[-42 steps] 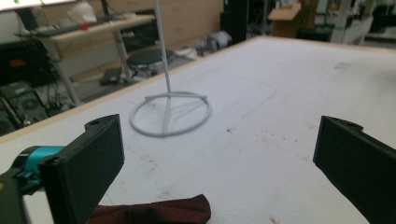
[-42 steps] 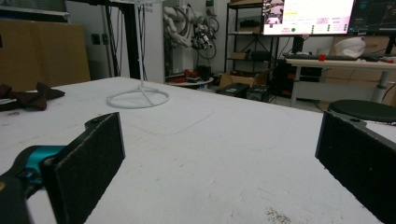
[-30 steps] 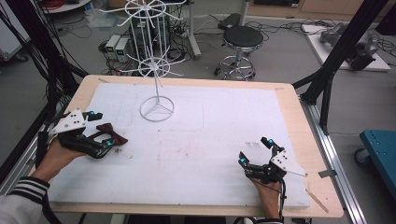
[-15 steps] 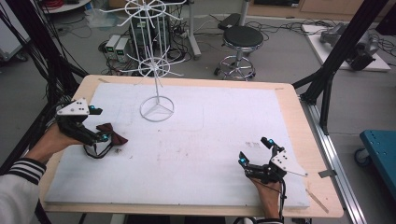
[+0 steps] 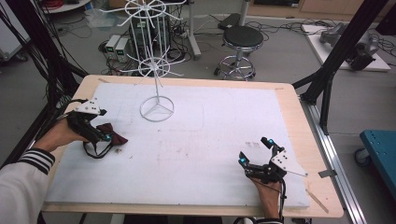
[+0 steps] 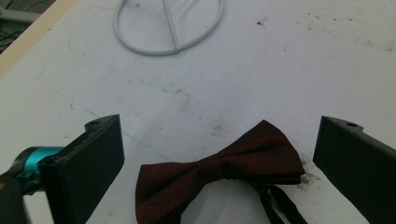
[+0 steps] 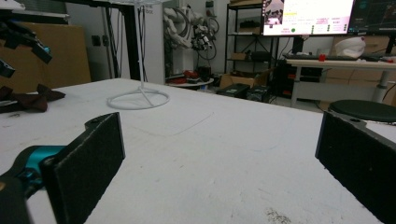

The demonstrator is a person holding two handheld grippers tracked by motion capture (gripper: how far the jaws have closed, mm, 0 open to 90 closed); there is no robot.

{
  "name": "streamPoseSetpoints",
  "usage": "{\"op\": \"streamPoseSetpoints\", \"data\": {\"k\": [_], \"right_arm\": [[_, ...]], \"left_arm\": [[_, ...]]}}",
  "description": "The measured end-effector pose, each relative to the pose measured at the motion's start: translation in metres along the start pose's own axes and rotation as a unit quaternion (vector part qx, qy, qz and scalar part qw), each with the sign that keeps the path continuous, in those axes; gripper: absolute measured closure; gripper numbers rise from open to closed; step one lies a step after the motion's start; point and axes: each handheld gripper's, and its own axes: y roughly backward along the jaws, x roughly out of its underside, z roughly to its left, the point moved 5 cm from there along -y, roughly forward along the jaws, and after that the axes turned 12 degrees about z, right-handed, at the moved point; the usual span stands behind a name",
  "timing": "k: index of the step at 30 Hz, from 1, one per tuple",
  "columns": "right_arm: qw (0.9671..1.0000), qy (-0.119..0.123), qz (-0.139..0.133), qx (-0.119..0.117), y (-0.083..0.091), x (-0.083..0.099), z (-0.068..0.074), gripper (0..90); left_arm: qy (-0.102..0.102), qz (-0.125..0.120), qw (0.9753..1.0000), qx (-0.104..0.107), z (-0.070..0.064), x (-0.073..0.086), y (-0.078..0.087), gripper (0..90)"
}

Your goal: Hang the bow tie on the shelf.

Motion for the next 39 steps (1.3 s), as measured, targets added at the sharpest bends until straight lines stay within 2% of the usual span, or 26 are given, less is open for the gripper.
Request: {"op": "streamPoseSetpoints", "data": {"k": [1,4,8,9,11,12,16,17,19,26,28,29,34,39], "right_arm": [[1.0000,0.000,0.000,0.000,0.000,0.000,0.000,0.6],[1.0000,0.002,-0.001,0.000,0.000,0.000,0.000,0.6],[1.0000,0.003,-0.001,0.001,0.000,0.000,0.000,0.6],[1.0000,0.003,-0.001,0.001,0.000,0.000,0.000,0.6],[1.0000,0.002,-0.001,0.000,0.000,0.000,0.000,0.6],[1.0000,0.002,-0.001,0.001,0.000,0.000,0.000,0.6],[1.0000,0.003,-0.001,0.001,0.000,0.000,0.000,0.6],[1.0000,0.003,-0.001,0.001,0.000,0.000,0.000,0.6],[1.0000,0.003,-0.001,0.001,0.000,0.000,0.000,0.6],[1.0000,0.003,-0.001,0.001,0.000,0.000,0.000,0.6],[1.0000,0.003,-0.001,0.001,0.000,0.000,0.000,0.6],[1.0000,0.003,-0.001,0.001,0.000,0.000,0.000,0.6],[1.0000,0.004,-0.002,0.001,0.000,0.000,0.000,0.6],[1.0000,0.003,-0.001,0.001,0.000,0.000,0.000,0.6]], "left_arm": [[-0.007,0.009,0.9999,0.001,0.002,0.001,-0.003,2.3],[-0.006,0.019,0.9998,0.004,0.004,0.004,-0.007,2.4],[-0.016,0.037,0.9992,0.004,0.007,0.006,-0.009,2.4],[-0.025,0.050,0.9985,0.002,0.008,0.006,-0.009,2.4],[-0.032,0.055,0.9980,0.005,0.010,0.003,-0.008,5.1],[-0.045,0.055,0.9975,0.002,0.012,0.000,-0.006,7.0],[-0.050,0.072,0.9961,0.005,0.014,-0.001,-0.008,7.6],[-0.058,0.077,0.9953,0.009,0.015,-0.002,-0.009,7.6],[-0.057,0.080,0.9951,0.013,0.015,-0.003,-0.010,7.6],[-0.068,0.119,0.9905,0.001,0.016,0.002,-0.017,7.6],[-0.067,0.121,0.9903,-0.001,0.015,0.001,-0.019,7.7],[-0.072,0.126,0.9893,0.000,0.015,0.002,-0.020,7.7],[-0.070,0.144,0.9871,0.000,0.018,0.006,-0.025,9.8],[-0.078,0.156,0.9847,-0.002,0.018,0.008,-0.029,13.6]]}}
